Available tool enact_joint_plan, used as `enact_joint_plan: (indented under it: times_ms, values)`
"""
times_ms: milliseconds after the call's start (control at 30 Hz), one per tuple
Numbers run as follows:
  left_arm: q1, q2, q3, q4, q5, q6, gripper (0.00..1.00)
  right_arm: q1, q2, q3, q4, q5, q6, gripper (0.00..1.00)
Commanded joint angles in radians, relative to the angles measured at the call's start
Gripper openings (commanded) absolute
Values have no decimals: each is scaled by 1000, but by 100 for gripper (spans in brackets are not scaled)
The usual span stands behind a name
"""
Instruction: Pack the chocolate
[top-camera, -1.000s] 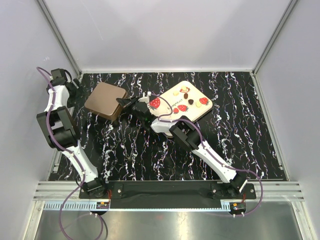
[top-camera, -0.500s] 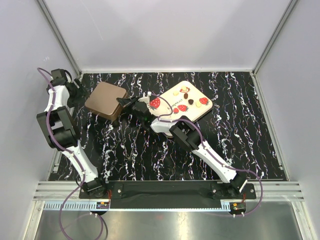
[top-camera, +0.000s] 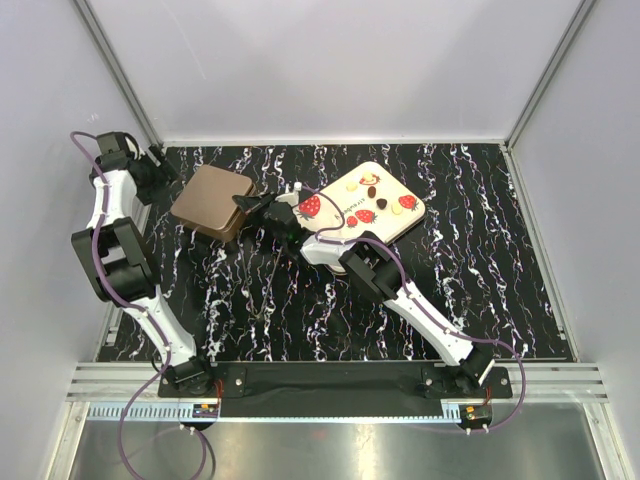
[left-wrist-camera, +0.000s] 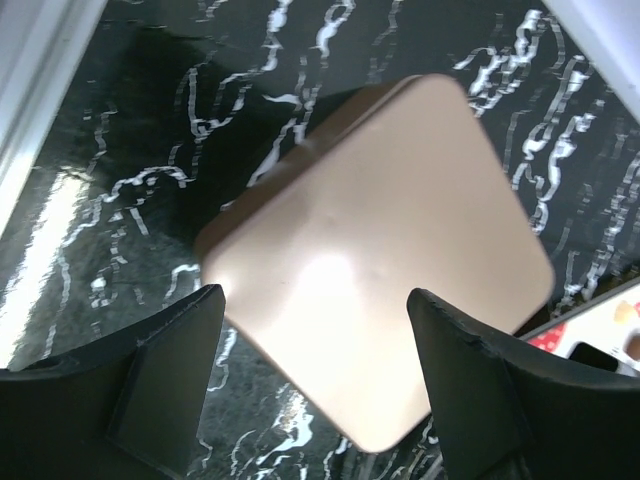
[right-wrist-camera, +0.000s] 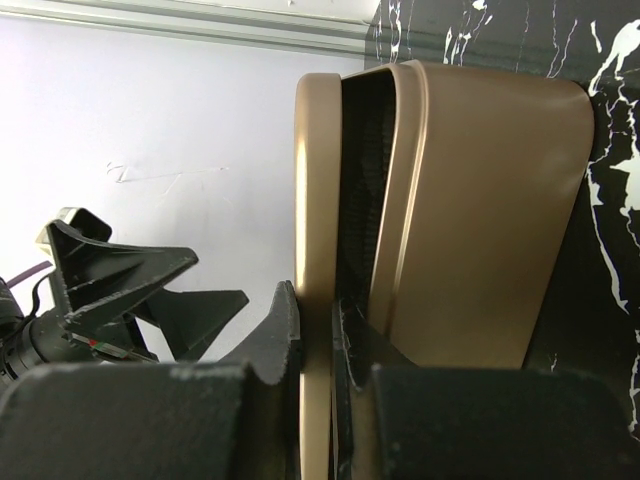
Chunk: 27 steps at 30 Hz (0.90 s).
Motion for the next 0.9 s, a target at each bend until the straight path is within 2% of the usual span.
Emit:
enact_joint_plan:
  times_ms: [0, 167, 400, 867]
  values:
    - [-7, -51, 17, 69, 100, -21, 80, 9, -33, 26, 4, 59, 0, 0]
    - [-7, -45, 2, 70, 111, -26, 80, 5, -44, -24, 44, 70, 26, 2]
    - [-15, -10, -13, 64, 83, -6, 79, -1, -83, -104, 87, 76, 25, 19]
    - [-33, -22, -12, 46, 29, 27, 79, -10, -101, -90, 18, 78, 23, 25]
